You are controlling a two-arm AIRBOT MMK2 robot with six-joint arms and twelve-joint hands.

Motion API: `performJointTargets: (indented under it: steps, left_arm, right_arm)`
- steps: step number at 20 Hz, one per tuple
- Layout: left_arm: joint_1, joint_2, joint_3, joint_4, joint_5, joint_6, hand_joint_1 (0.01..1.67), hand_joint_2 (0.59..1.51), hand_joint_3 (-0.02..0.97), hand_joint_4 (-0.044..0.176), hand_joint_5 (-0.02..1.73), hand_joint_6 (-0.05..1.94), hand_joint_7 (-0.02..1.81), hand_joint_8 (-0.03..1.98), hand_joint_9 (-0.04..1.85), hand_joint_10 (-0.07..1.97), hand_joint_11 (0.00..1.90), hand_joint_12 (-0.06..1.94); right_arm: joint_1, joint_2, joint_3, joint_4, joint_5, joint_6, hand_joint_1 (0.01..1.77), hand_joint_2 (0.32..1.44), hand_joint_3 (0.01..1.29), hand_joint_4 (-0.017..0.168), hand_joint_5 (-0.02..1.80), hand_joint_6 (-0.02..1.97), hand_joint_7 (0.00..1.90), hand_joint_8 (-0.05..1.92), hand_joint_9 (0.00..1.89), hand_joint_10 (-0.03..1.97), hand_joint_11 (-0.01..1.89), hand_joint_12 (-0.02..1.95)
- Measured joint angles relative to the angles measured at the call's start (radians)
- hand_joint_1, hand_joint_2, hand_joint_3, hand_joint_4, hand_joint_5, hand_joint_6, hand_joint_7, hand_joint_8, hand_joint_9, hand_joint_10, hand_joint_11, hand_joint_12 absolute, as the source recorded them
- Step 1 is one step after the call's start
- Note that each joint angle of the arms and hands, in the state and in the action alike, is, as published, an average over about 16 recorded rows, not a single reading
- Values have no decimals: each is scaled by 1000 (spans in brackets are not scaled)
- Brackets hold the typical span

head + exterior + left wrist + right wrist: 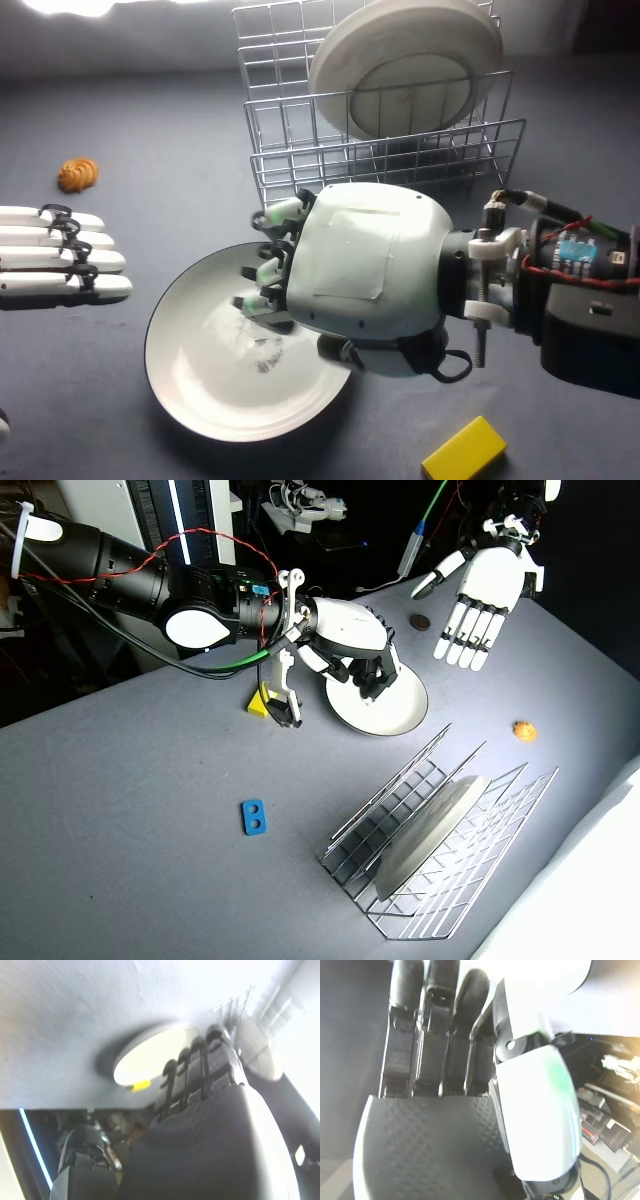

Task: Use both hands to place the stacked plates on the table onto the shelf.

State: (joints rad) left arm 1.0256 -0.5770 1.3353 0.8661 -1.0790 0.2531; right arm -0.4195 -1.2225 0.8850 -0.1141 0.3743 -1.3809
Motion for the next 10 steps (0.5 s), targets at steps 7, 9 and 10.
performJointTargets:
  steps: [7,9,10]
  left_arm:
    - [-17,4,-43,88,-72,0,19,1096,19,1,20,16,18,-2,19,10,14,8]
    - [-23,5,-59,114,-75,0,19,1095,19,0,20,17,18,-2,19,10,14,8]
    - [-27,6,-67,127,-73,0,19,1095,19,-1,20,17,18,-3,19,10,14,8]
  right_arm:
    - [17,105,-53,-63,-3,117,984,1055,15,0,302,285,346,136,376,12,143,573]
    - [23,148,-65,-121,11,195,968,1026,15,-2,206,132,235,30,239,12,64,433]
    - [25,171,-69,-157,22,243,969,1010,15,-2,168,66,189,10,186,12,39,360]
